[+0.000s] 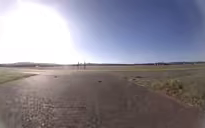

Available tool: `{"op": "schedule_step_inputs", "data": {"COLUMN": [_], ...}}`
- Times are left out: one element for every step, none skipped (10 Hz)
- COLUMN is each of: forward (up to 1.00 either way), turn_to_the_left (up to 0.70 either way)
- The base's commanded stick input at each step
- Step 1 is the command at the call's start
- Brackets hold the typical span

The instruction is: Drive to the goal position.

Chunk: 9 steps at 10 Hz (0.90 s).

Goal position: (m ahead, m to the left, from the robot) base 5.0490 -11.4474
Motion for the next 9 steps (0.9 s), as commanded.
{"op": "schedule_step_inputs", "data": {"forward": [0.7,0.7,0.7,0.7,0.7,0.7,0.7,0.7,0.7], "turn_to_the_left": [0.0,0.0,0.0,0.0,0.0,0.0,0.0,0.0,0.0]}}
